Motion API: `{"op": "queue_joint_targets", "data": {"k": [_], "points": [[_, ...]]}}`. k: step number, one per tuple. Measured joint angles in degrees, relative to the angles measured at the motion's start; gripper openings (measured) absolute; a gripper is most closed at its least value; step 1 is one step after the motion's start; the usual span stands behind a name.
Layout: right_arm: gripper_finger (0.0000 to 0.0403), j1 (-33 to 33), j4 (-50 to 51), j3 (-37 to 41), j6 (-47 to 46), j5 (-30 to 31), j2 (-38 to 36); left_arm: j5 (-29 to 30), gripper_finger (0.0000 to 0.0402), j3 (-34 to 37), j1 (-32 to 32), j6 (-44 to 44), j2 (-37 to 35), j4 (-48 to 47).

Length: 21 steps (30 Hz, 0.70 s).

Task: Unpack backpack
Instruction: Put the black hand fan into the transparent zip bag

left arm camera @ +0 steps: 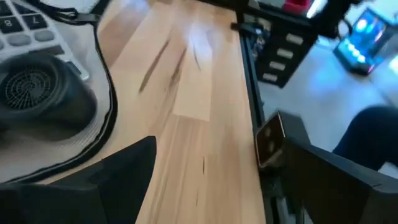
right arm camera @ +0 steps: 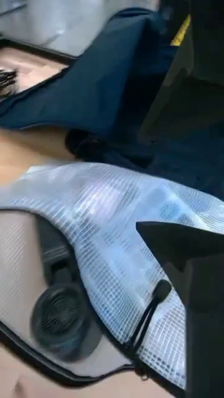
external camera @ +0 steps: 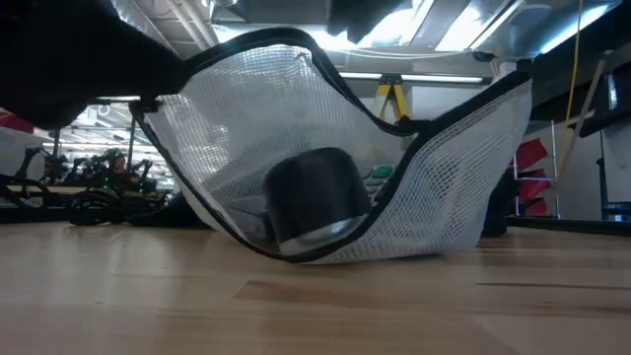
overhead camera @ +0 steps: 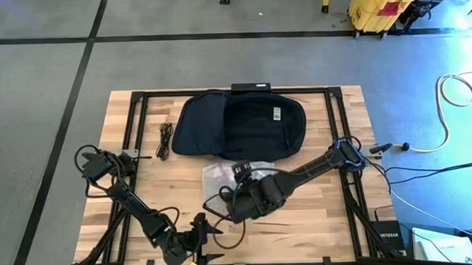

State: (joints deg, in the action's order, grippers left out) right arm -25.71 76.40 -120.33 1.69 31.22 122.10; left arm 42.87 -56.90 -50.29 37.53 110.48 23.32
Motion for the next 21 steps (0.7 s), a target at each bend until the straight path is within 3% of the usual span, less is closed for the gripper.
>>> {"op": "queue_joint_targets", "data": {"k": [4, 6, 10, 17, 19, 21], "points": [[0.0171, -3.78, -0.64, 0.0, -9.32, 0.34, 0.0, -0.53, 0.0333, 0.56, -1.81, 3.63, -0.35, -5.03], [0.015, -6.33, -2.84, 0.0, -11.93, -2.63, -0.02, -1.69, 0.0333, 1.17, -2.69, 5.5, -0.35, -7.43], [0.0103, -10.25, -13.88, -0.08, -17.77, -7.02, 0.75, -4.43, 0.0333, 1.25, -3.99, 6.46, -0.55, -11.31], [0.007, -11.81, -30.26, -0.11, -16.06, -18.6, 9.37, -1.88, 0.0333, 1.25, -7.29, 9.03, -1.46, -16.89], [0.0057, -11.68, -28.61, -0.06, -15.54, -17.25, 11.78, -1.77, 0.0333, 1.22, -7.82, 10.21, -1.46, -17.1], [0.0029, -12.17, -24.13, 0.0, -18.02, -11.72, 13.4, -1.92, 0.0333, 1.25, -8.24, 10.33, -1.46, -17.37]]}}
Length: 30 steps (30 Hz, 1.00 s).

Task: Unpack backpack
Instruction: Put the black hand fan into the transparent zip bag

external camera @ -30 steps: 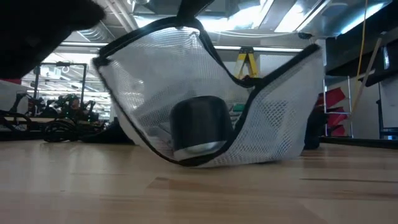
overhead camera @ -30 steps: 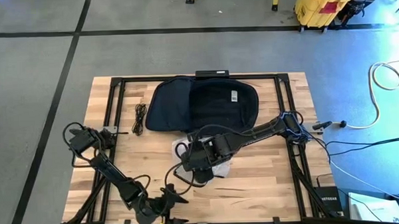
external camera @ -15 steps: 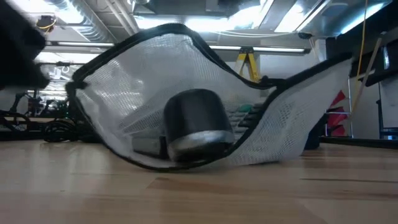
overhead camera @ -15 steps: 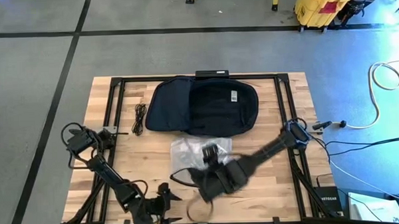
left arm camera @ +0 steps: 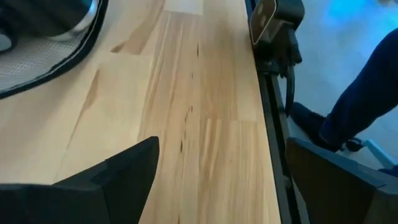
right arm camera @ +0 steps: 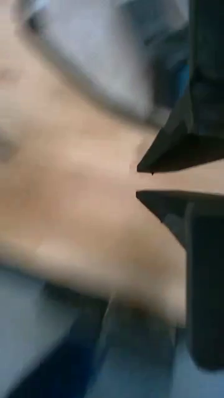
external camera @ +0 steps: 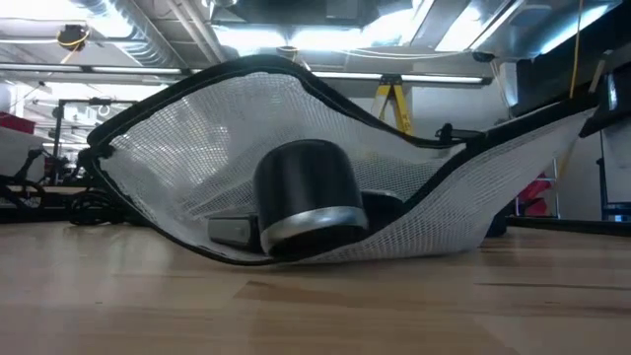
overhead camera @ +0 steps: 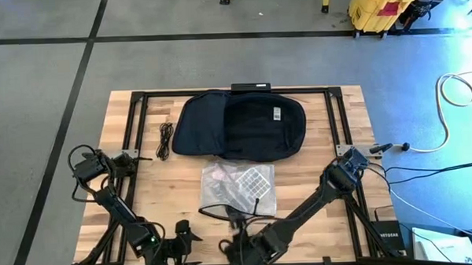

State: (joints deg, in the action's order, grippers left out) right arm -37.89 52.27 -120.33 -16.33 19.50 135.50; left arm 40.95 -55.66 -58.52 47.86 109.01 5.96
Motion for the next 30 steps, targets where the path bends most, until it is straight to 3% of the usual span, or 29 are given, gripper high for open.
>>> {"op": "queue_joint_targets", "data": {"k": [3, 5, 16, 30], "points": [[0.0007, -0.95, 6.91, 0.02, -4.82, 9.85, 0.88, 0.04, 0.0333, -0.02, -0.31, 0.21, 0.0, -0.09], [0.0003, -1.61, 9.16, 0.0, -7.0, 12.2, 0.85, 1.16, 0.0333, -0.01, -0.35, 1.69, -0.02, 0.17], [0.0, 0.51, 9.41, 0.0, -2.96, 7.9, 4.82, 0.92, 0.0333, -0.02, -0.61, -2.27, -1.03, 2.16], [0.0, 5.81, 6.61, -1.8, 5.17, 13.87, 6.94, 1.64, 0.0333, -0.02, -0.04, -2.36, -1.03, 2.1]]}}
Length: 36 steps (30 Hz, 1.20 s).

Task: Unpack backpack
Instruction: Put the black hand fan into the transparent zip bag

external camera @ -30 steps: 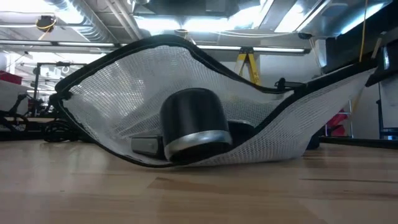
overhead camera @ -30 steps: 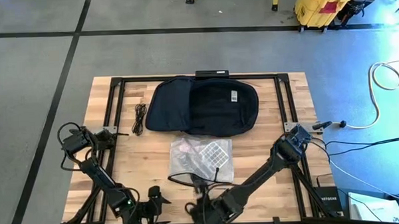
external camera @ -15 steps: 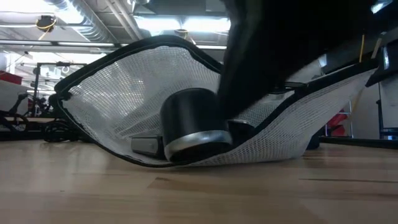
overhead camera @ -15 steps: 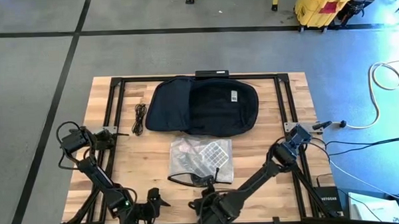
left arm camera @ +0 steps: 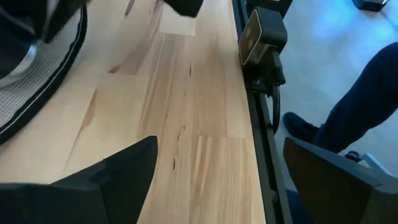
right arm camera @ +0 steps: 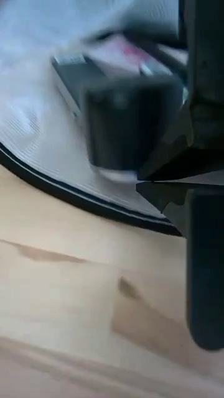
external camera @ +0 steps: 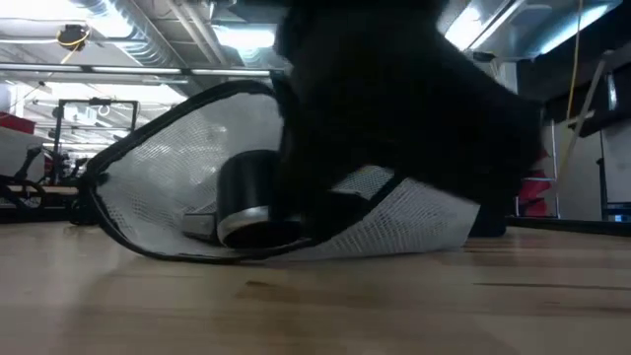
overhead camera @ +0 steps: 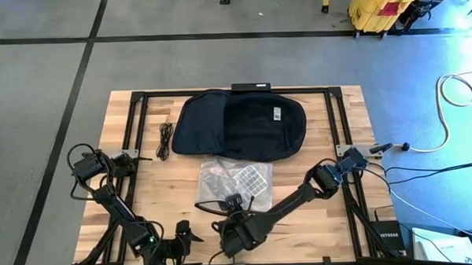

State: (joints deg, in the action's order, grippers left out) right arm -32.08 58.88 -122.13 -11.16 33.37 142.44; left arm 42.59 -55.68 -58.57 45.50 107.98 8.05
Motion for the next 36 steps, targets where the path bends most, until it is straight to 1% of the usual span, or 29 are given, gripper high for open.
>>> {"op": "queue_joint_targets", "data": {"k": [4, 8, 13, 16, 17, 20, 23, 25, 30, 32, 36], "points": [[0.0, -0.21, -0.03, -2.16, 0.43, 0.23, -0.1, 0.0, 0.0333, 0.0, 0.0, 0.56, 0.0, -0.06], [0.0, -1.16, -0.96, -4.57, -0.37, -0.82, -0.2, 0.01, 0.0333, 0.0, 0.0, 0.58, 0.0, 0.05], [0.0, -0.54, -1.07, -3.74, -0.48, -1.72, -0.06, 0.22, 0.0333, 0.0, 0.09, 0.53, 0.0, 0.08], [0.0, 1.86, 1.08, -1.16, -2.13, -1.22, 0.1, 0.22, 0.0333, 0.0, 0.07, 0.61, 0.0, 0.07], [0.0, 2.42, 2.92, -1.0, -4.19, 0.24, 0.21, 0.22, 0.0333, 0.0, 0.09, 0.76, 0.0, 0.07], [0.0, 2.98, 9.97, -2.54, -8.42, 3.02, 0.23, 0.24, 0.0333, 0.0, -0.22, 1.19, 0.0, 0.08], [0.0, 1.54, 12.1, -5.07, -8.52, 4.13, 0.23, 0.24, 0.0333, 0.0, -0.42, 2.15, 0.0, -0.09], [0.0, 0.57, 10.55, -6.84, -8.24, 3.8, 0.23, 0.24, 0.0333, 0.0, -0.44, 2.17, 0.0, -0.09], [0.0, -0.72, 0.2, -8.46, -3.56, 2.98, 0.21, 0.26, 0.0333, 0.0, -0.37, 2.12, 0.0, -0.08], [0.0, -0.15, -2.3, -7.38, -2.86, 2.26, 0.21, 0.24, 0.0333, 0.0, -0.37, 2.1, 0.0, 0.11], [0.0, 2.23, -3.66, -4.12, -1.81, 2.0, 0.21, 0.24, 0.0333, 0.0, -0.43, 2.15, 0.0, 0.5]]}}
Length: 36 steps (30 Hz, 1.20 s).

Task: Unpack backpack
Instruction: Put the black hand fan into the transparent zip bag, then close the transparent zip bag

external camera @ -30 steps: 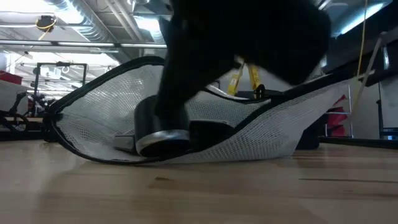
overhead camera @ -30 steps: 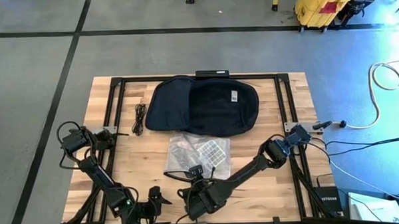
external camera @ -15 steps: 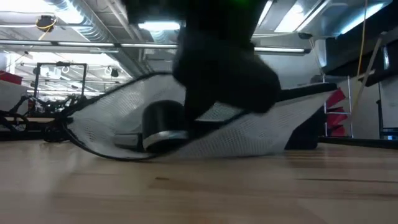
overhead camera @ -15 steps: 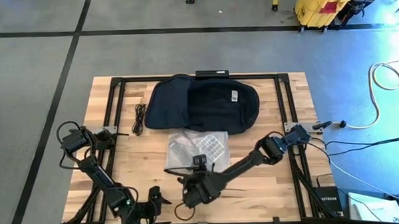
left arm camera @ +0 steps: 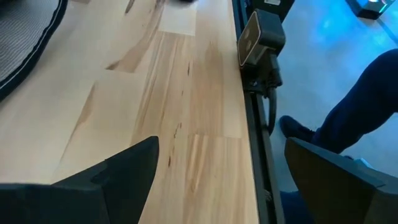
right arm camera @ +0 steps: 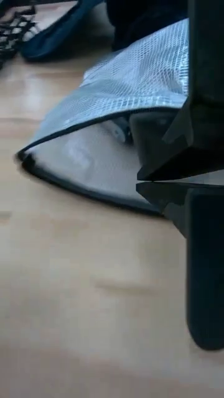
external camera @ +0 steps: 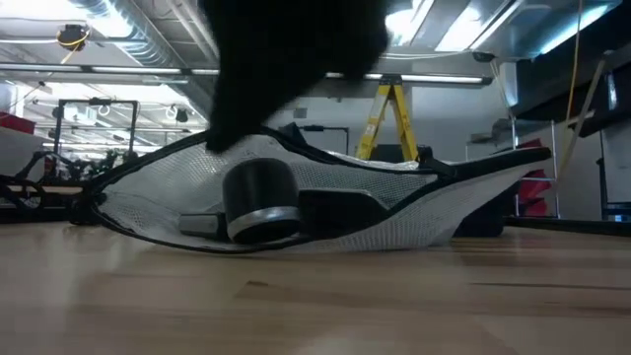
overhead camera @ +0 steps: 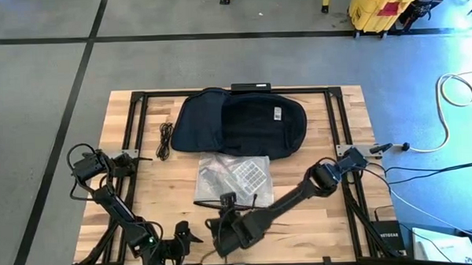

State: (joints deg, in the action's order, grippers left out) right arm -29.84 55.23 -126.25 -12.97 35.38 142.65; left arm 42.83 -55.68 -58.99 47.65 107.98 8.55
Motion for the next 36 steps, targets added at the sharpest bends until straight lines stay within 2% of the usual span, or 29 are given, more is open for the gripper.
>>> {"op": "queue_joint_targets", "data": {"k": [4, 11, 15, 18, 23, 26, 29, 32, 36], "points": [[0.0, 2.39, 0.62, 2.18, 0.81, -0.37, 0.0, 0.05, 0.0333, 0.0, -0.01, 0.23, 0.02, 0.04], [0.0, 3.63, 15.5, 2.35, -5.51, 2.48, 0.0, 1.11, 0.0333, 0.02, -0.62, -0.12, -3.28, 0.81], [0.0, 1.69, 11.94, -1.94, -5.75, 2.51, -0.23, 2.62, 0.0333, 0.02, -0.71, -2.54, -8.9, -1.73], [0.0, -1.01, 10.4, -8.49, -4.78, 1.94, -0.32, 6.2, 0.0333, 0.02, -0.67, -4.52, -15.29, -6.17], [0.0, -5.16, 3.94, -6.8, -6.8, 1.89, -5.92, 14.02, 0.0333, -0.02, -0.29, -6.11, -26.82, -22.85], [0.0002, -7.86, 4.95, -6.8, -11.65, 6.9, -8.08, 18.76, 0.0333, -0.02, 0.56, -7.04, -32.71, -36.2], [0.0013, -9.98, 7.1, -6.84, -16.06, 10.17, -8.7, 21.86, 0.0333, -0.02, 2.17, -3.93, -37.46, -44.47], [0.0042, -10.84, 9.63, -6.77, -22.02, 10.52, -8.61, 23.21, 0.0333, -0.02, 5.5, 5.49, -41.24, -53.94], [0.011, -11.37, 12.54, -6.34, -29.73, 10.83, -8.61, 23.64, 0.0333, 0.25, 13.1, 24.26, -42.75, -71.76]]}}
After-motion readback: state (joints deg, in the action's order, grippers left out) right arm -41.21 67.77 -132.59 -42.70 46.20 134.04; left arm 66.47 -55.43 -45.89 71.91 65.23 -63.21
